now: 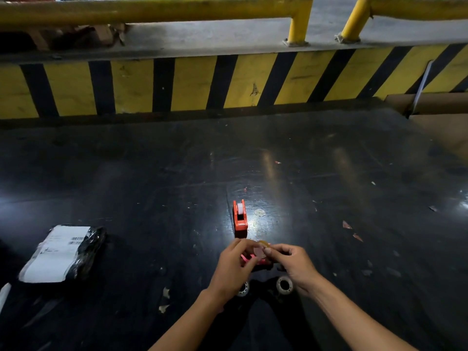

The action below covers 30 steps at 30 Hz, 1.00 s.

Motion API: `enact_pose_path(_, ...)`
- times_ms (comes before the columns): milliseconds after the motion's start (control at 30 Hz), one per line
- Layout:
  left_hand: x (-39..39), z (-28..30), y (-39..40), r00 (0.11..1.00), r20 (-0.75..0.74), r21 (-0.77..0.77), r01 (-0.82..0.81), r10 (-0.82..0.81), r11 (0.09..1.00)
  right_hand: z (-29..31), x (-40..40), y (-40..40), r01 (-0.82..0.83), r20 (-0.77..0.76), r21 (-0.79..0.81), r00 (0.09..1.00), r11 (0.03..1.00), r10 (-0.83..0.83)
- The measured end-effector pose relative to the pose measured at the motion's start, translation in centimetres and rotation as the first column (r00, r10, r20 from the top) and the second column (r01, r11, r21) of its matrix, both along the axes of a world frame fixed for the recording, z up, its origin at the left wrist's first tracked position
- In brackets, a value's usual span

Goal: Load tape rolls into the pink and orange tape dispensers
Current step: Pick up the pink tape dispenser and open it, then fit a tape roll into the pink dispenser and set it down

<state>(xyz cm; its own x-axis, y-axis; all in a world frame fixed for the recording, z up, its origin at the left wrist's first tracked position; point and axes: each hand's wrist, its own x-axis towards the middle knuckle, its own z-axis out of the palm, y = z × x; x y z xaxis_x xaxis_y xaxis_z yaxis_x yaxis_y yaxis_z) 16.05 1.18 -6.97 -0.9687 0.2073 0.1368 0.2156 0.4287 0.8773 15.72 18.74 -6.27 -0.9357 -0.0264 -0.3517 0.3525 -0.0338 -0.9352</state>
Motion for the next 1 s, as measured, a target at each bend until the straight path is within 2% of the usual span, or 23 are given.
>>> enact_pose_path(133, 0.4, 0.0, 0.3, 1.0, -0.025, 0.033, 0.007, -0.006, 0.999, -0.4, 1.0, 0.4, -0.019, 0.067, -0.055, 0.997, 0.998, 0.023)
enact_pose_path(233, 0.5, 0.1, 0.6, 0.998, -0.051, 0.038, -0.044, 0.046, 0.998, -0.4, 1.2, 0.7, 0.097, 0.091, -0.081, 0.992, 0.992, -0.09)
enact_pose_path(300, 0.6, 0.1, 0.8, 0.995, -0.016, 0.08, -0.097, 0.099, 0.992, -0.5, 1.1, 1.5, 0.185, 0.039, 0.084, 0.981, 0.979, -0.189)
enact_pose_path(333, 0.8, 0.1, 0.8, 0.993, 0.014, 0.1, -0.115, 0.114, 0.988, -0.8, 1.0, 2.1, 0.184, -0.002, 0.25, 0.982, 0.95, -0.19)
enact_pose_path(400, 1.1, 0.0, 0.7, 0.992, 0.06, 0.124, -0.121, 0.114, 0.985, -1.5, 1.1, 3.6, 0.122, -0.049, 0.609, 0.992, 0.784, -0.116)
enact_pose_path(433, 1.3, -0.1, 0.5, 0.992, 0.07, 0.125, -0.116, 0.108, 0.985, -1.9, 1.3, 4.3, 0.082, -0.047, 0.72, 0.997, 0.689, -0.068)
enact_pose_path(500, 1.8, -0.2, 0.2, 0.991, 0.087, 0.118, -0.115, 0.106, 0.986, -2.8, 1.8, 5.5, -0.01, -0.013, 0.815, 0.999, 0.579, 0.036)
enact_pose_path(600, 2.3, -0.3, -0.1, 0.987, 0.109, 0.126, -0.133, 0.12, 0.983, -3.9, 2.7, 6.2, -0.105, 0.027, 0.869, 0.986, 0.484, 0.165)
enact_pose_path(733, 2.4, -0.4, -0.6, 0.978, 0.155, 0.133, -0.159, 0.138, 0.978, -3.4, 3.0, 5.7, 0.038, -0.106, 0.889, 0.987, 0.457, 0.123)
enact_pose_path(833, 2.1, -0.4, -1.0, 0.966, 0.214, 0.123, -0.177, 0.148, 0.977, -2.2, 2.8, 4.4, 0.072, -0.173, 0.89, 0.967, 0.451, 0.188)
enact_pose_path(933, 1.9, 0.0, -0.9, 0.962, 0.228, 0.125, -0.181, 0.149, 0.975, -1.5, 3.0, 2.0, -0.103, -0.025, 0.913, 0.952, 0.395, 0.305)
enact_pose_path(1000, 1.9, 0.1, -0.9, 0.964, 0.217, 0.127, -0.187, 0.157, 0.974, -1.6, 3.4, 0.5, -0.252, 0.146, 0.925, 0.927, 0.286, 0.346)
